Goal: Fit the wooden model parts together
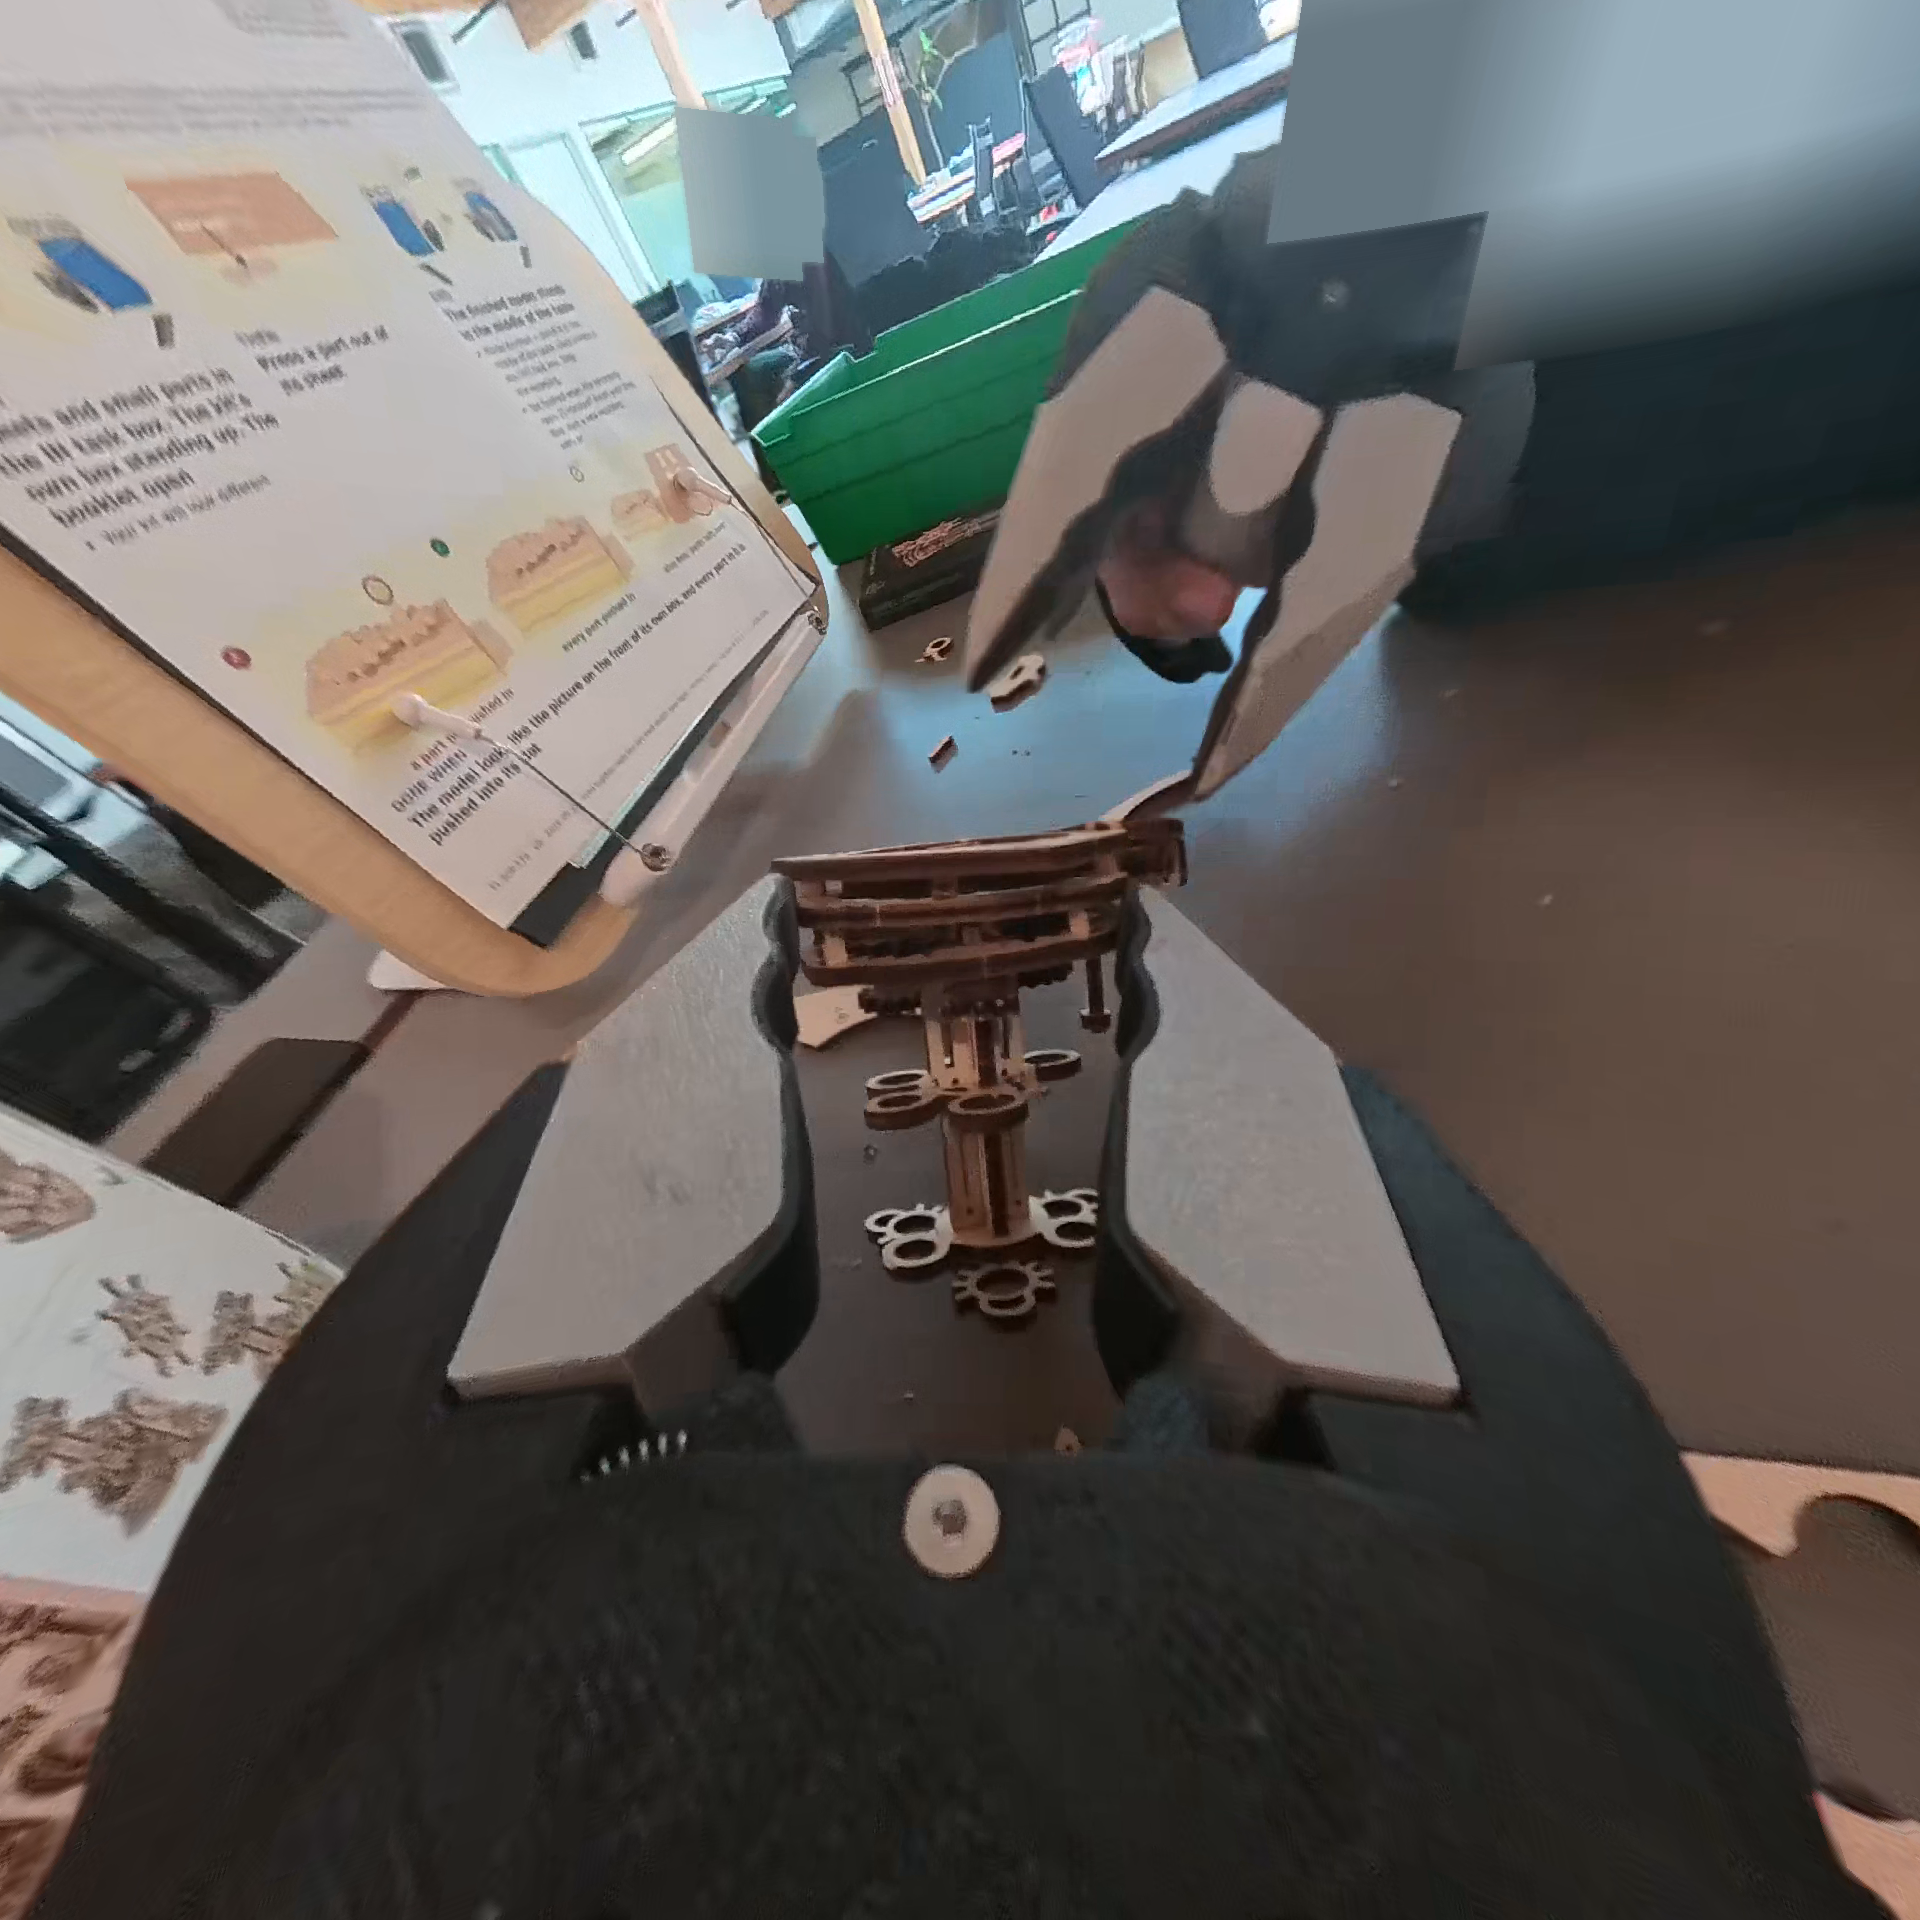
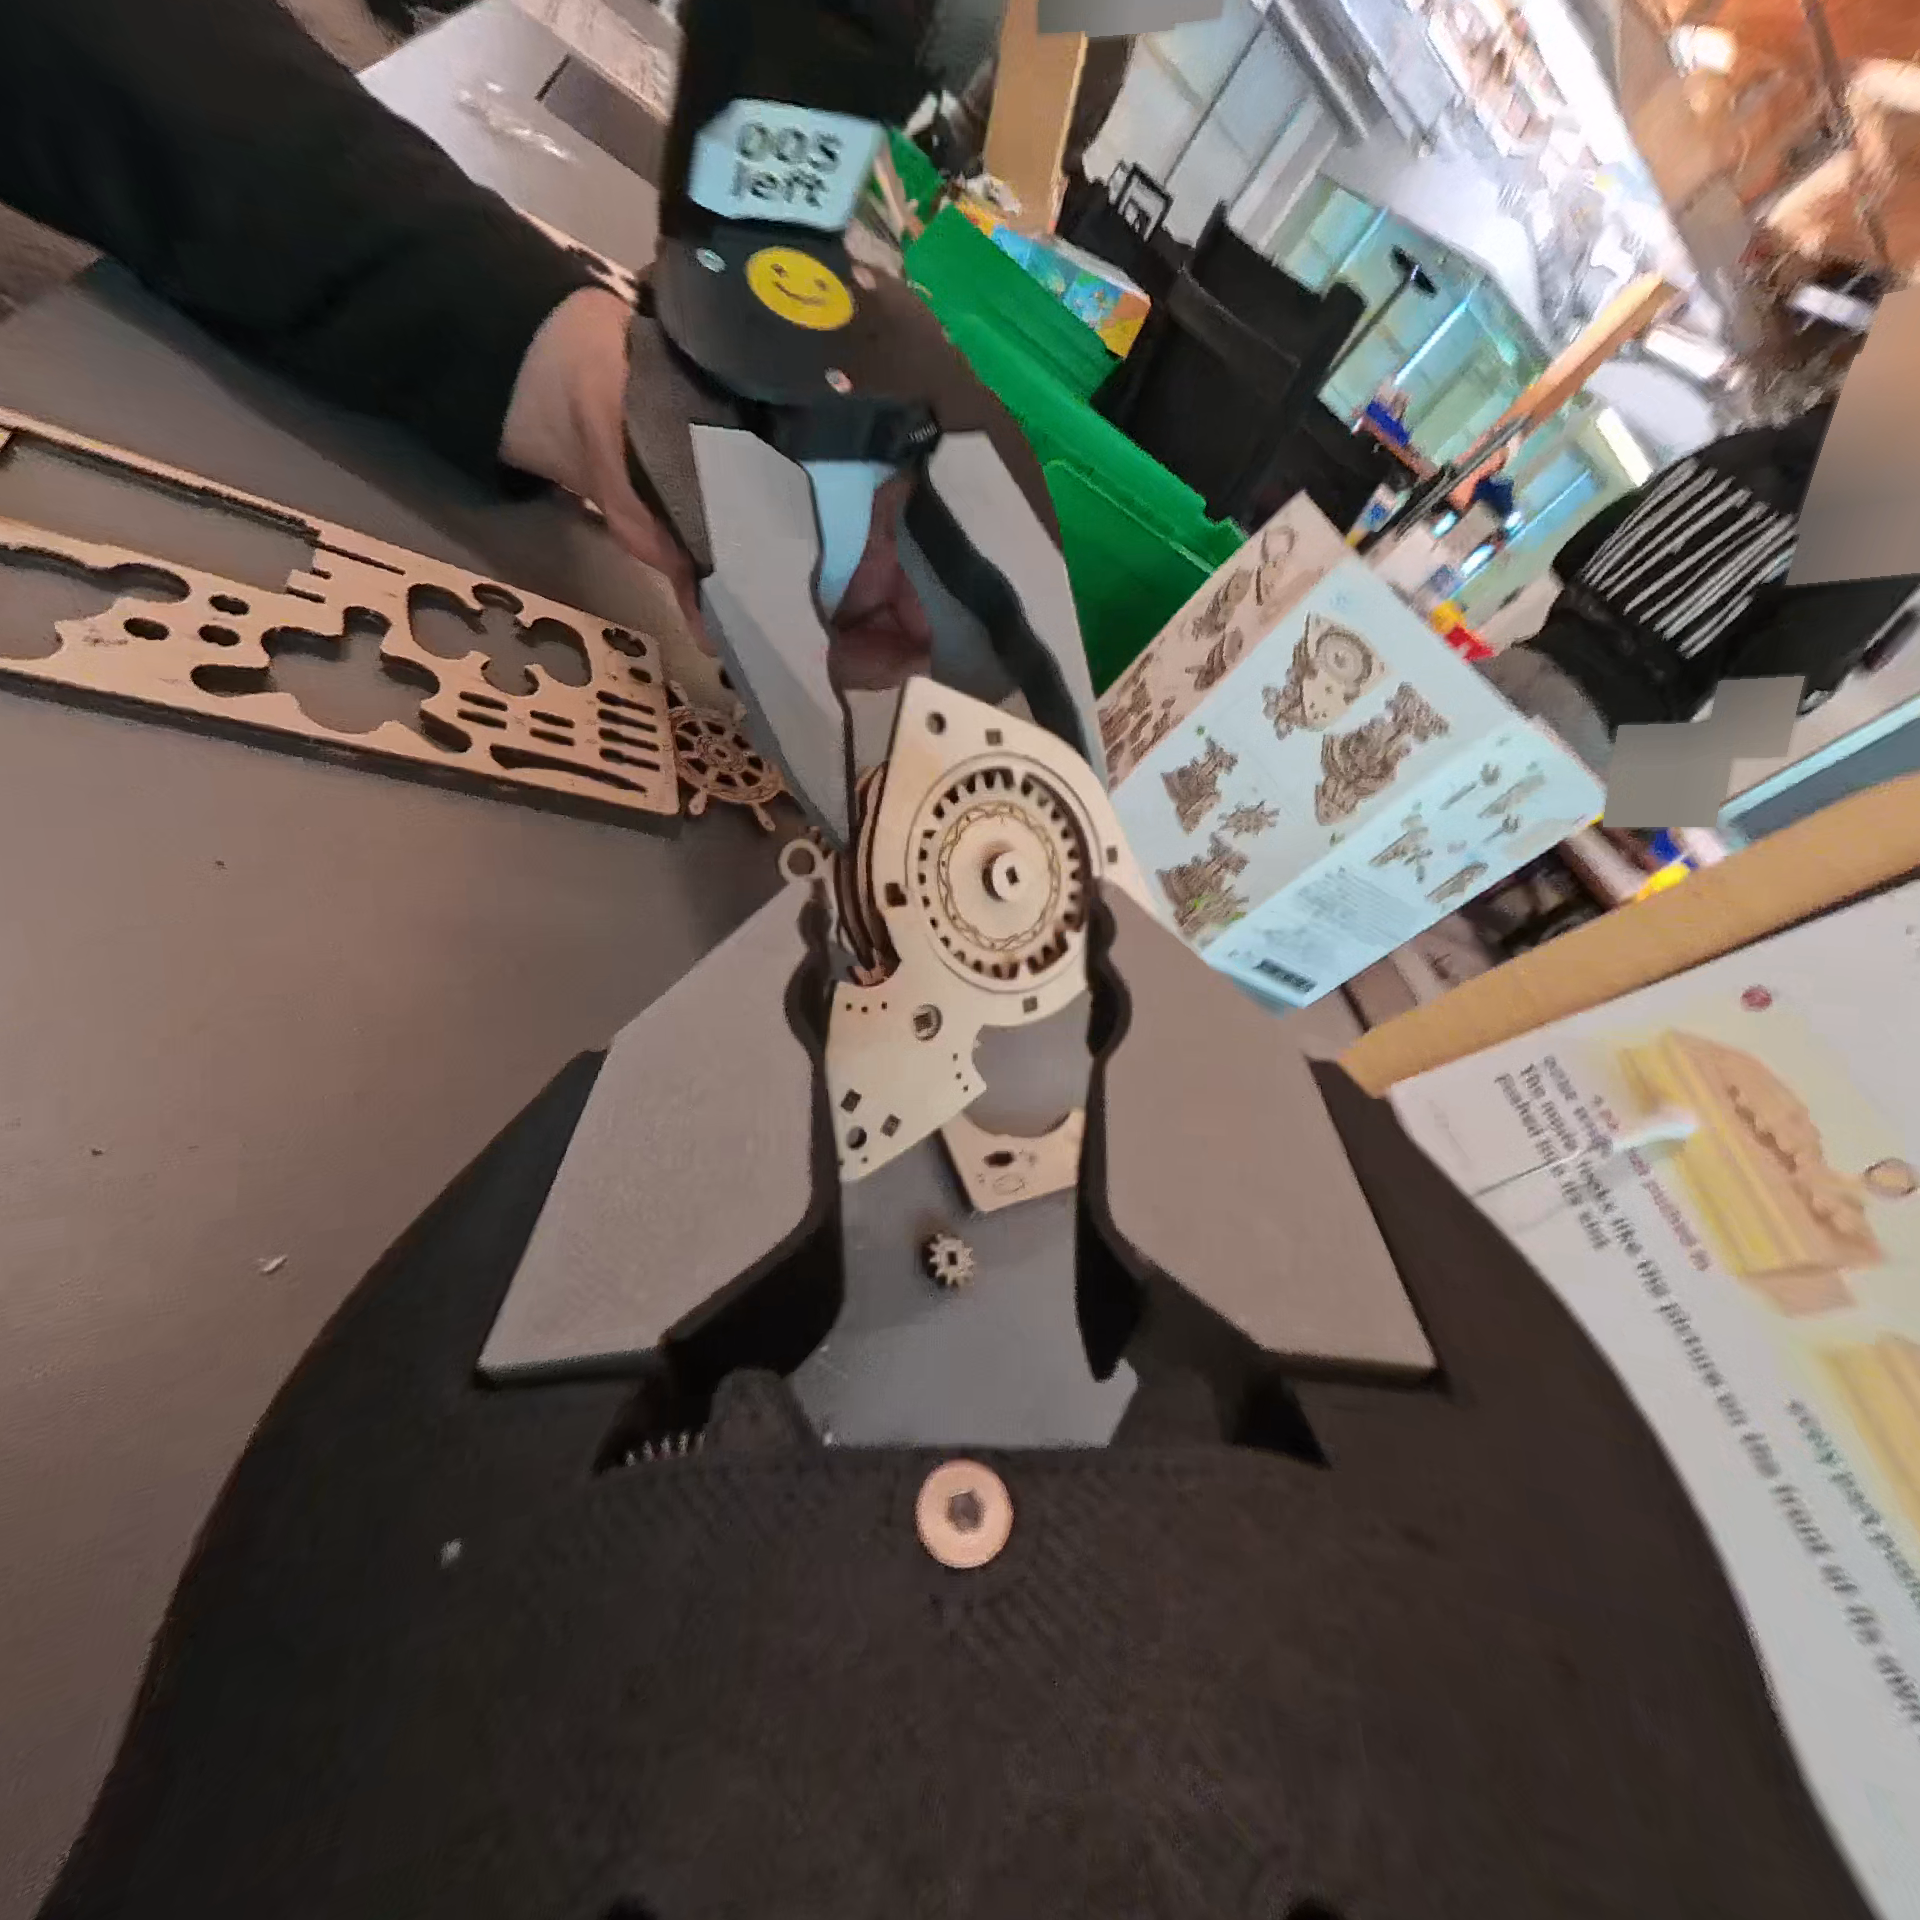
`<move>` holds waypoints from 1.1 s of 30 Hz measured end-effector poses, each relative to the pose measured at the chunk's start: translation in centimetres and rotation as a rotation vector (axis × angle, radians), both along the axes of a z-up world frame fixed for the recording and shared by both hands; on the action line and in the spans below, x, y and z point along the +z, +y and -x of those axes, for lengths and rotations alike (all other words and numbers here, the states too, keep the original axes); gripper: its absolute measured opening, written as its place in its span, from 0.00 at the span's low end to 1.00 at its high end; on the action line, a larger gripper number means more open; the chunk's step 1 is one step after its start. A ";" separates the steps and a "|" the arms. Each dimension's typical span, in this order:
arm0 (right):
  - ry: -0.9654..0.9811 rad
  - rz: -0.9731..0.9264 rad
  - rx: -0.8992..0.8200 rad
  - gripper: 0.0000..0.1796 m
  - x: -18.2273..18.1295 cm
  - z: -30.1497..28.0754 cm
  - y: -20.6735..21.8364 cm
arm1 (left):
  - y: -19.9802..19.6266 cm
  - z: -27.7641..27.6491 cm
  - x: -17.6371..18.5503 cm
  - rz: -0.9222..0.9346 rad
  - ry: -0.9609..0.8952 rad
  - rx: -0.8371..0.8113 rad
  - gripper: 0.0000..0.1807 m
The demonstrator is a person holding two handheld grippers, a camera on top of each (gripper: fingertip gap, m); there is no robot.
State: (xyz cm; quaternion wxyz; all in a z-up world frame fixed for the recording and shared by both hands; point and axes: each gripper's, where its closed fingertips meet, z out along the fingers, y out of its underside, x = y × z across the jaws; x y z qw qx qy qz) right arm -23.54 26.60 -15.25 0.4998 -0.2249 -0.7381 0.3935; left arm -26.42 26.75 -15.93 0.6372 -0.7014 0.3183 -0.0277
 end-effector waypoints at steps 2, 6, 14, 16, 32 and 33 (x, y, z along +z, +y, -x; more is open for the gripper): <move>-0.062 0.075 -0.014 0.36 -0.6 0.4 0.3 | 0.0 -0.5 -0.1 -0.030 0.091 0.000 0.33; -0.133 0.131 -0.007 0.44 -1.5 0.9 -0.2 | -0.7 -2.0 -0.5 -0.084 0.231 -0.051 0.33; -0.205 0.204 0.030 0.49 -2.1 1.2 -1.6 | -1.8 -3.6 -1.3 -0.230 0.397 -0.138 0.33; -0.236 0.259 0.061 0.48 -2.0 1.1 -1.8 | -2.1 -3.7 -1.4 -0.256 0.424 -0.156 0.33; -0.358 0.569 0.252 0.05 -1.0 0.6 -0.7 | -3.5 -3.0 -2.3 -0.287 0.513 -0.207 0.33; -0.357 0.583 0.277 0.03 -0.7 0.3 -0.9 | -3.5 -2.6 -2.5 -0.269 0.526 -0.193 0.33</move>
